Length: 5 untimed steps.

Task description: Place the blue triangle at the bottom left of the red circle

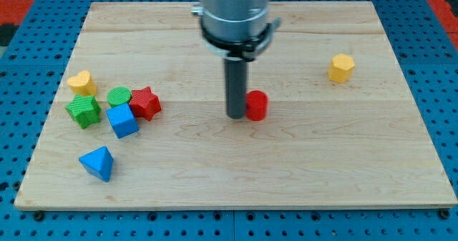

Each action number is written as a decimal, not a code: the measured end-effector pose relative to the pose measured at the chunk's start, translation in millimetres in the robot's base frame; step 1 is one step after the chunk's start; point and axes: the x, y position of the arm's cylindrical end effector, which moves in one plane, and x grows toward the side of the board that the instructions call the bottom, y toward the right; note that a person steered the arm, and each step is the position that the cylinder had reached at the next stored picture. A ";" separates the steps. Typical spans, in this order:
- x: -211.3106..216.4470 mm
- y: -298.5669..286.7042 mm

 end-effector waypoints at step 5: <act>145.3 -117.1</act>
